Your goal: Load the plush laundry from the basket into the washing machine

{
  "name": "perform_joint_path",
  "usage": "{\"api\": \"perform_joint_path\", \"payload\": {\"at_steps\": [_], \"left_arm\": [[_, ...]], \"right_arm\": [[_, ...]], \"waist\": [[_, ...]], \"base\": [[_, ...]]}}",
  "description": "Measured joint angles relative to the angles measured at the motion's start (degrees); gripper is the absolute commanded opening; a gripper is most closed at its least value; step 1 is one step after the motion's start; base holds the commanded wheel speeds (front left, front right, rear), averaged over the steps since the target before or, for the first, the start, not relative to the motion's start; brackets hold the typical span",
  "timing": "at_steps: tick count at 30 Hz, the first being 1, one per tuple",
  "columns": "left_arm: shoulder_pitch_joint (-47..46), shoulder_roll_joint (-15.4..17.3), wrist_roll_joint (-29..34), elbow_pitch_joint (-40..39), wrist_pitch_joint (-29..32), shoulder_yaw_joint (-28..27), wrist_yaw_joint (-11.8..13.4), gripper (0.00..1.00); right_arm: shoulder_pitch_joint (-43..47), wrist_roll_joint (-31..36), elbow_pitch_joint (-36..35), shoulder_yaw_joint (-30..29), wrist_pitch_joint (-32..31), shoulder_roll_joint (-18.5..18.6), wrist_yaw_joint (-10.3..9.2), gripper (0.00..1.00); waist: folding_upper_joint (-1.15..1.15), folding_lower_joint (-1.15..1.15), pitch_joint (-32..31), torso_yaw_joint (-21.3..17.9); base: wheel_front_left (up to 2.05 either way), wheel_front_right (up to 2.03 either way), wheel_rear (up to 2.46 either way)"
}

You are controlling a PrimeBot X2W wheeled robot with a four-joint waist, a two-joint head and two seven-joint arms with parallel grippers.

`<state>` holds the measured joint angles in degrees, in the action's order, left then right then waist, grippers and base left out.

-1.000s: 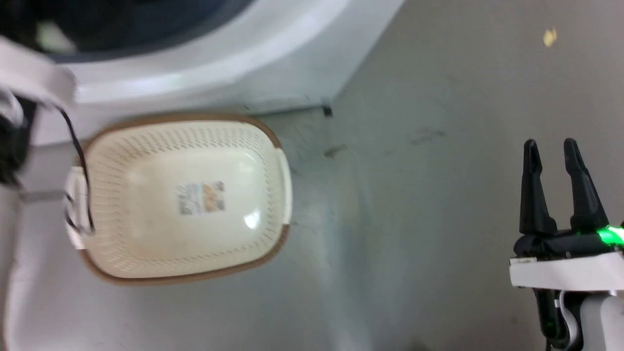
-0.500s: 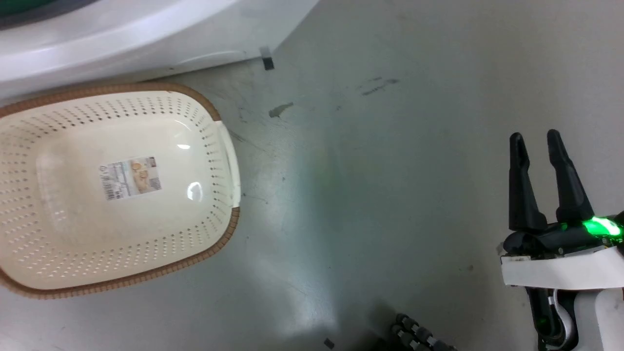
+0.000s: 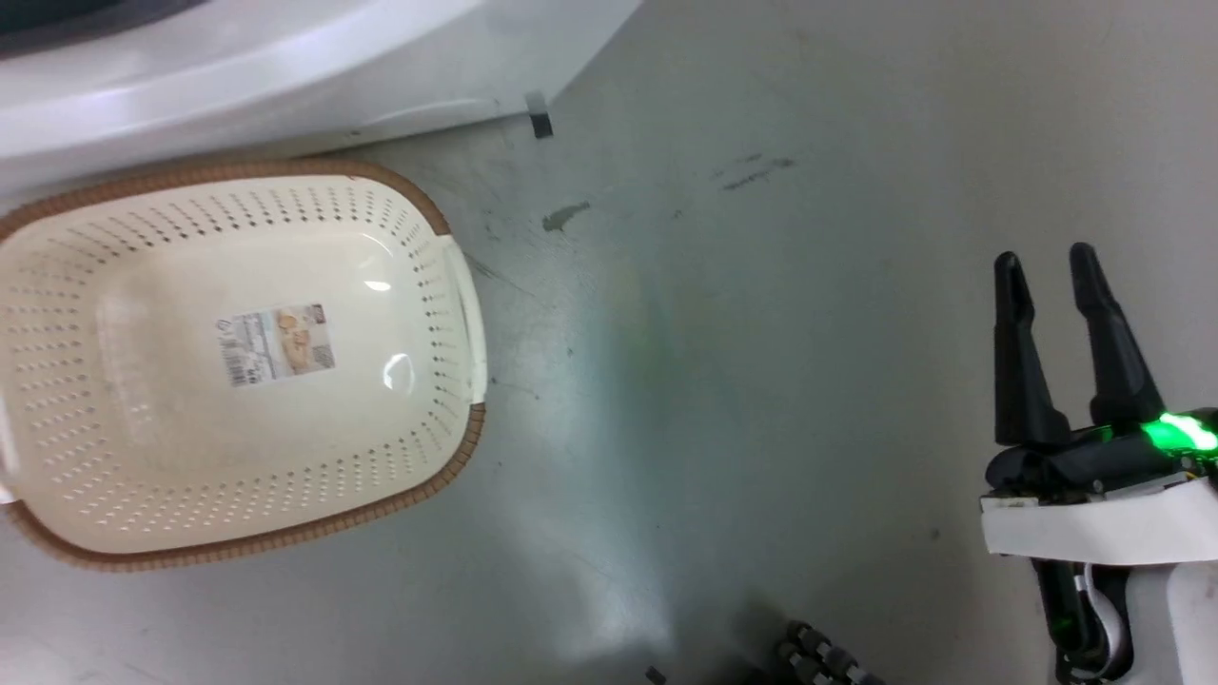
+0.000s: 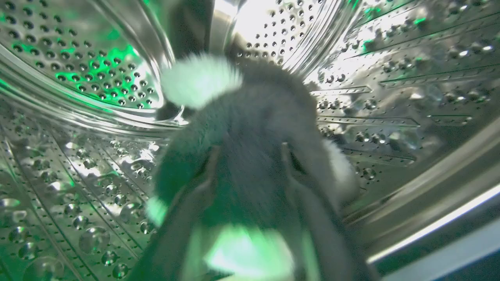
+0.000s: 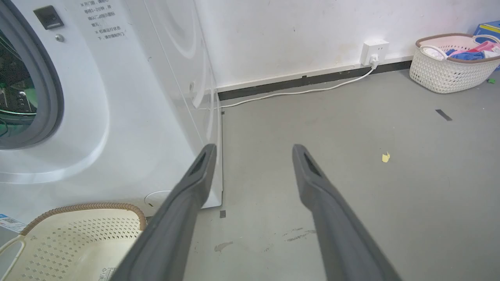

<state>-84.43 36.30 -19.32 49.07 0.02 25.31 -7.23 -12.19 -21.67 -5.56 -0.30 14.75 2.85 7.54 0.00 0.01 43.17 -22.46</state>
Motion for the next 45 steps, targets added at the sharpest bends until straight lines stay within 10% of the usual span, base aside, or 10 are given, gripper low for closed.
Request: {"api": "perform_joint_path", "payload": {"at_steps": [14,31,45], "left_arm": [[15.5,-6.4,-7.5,2.2,-14.5,1.9,0.0,1.00],[58.7,-18.5,-1.2,-34.6,-14.7,-12.3,8.0,1.00],[81.3,-26.7,6.3,-44.9,-14.7,-17.4,9.1,1.00]], "right_arm": [[1.2,7.5,0.5,-5.4,0.0,0.0,0.00,1.00],[8.3,12.6,2.4,-6.3,0.0,0.0,-0.01,1.00],[14.2,14.6,3.3,-4.0,0.0,0.0,-0.01,1.00]], "waist": [[0.00,-0.02,-13.2,5.3],[0.00,-0.03,-32.7,16.9],[0.00,-0.01,-41.9,23.1]], "base": [[0.00,0.00,0.00],[0.00,0.00,0.00],[0.00,0.00,0.00]]}}
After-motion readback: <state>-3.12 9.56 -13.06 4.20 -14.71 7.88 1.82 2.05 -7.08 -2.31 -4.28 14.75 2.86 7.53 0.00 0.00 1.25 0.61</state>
